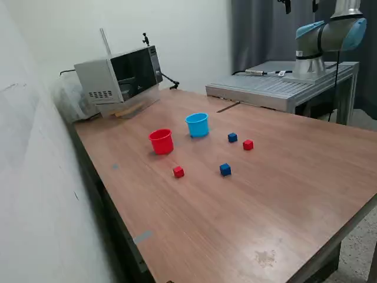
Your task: Place red objects in the red bin, and blue objects in the blue bin.
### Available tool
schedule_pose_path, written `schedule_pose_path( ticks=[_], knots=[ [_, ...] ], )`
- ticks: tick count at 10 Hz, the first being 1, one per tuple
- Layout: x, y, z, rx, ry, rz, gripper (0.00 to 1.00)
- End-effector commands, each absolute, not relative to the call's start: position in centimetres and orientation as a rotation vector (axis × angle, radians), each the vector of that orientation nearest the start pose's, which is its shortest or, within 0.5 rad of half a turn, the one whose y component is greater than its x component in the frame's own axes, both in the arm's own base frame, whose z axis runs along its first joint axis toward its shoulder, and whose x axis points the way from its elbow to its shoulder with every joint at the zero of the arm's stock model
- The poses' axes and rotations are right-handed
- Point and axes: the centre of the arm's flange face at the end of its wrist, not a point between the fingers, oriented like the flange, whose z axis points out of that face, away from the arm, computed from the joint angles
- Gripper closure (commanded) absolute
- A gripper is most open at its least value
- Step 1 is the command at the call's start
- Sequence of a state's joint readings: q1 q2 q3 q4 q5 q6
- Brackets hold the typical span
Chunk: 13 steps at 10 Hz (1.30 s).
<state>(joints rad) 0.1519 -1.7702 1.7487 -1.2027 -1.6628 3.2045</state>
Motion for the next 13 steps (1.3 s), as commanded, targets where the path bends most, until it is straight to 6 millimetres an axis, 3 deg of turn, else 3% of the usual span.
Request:
schedule_pose_path(
  ticks=[1, 10, 13],
  knots=[
    [-34.5, -17.9, 46.0, -2.087, 1.879, -0.209, 0.00],
    [-34.5, -18.0, 46.2, -2.100, 1.880, -0.199, 0.00],
    [-36.0, -18.3, 47.3, -2.136, 1.923, -0.154, 0.00]
  ],
)
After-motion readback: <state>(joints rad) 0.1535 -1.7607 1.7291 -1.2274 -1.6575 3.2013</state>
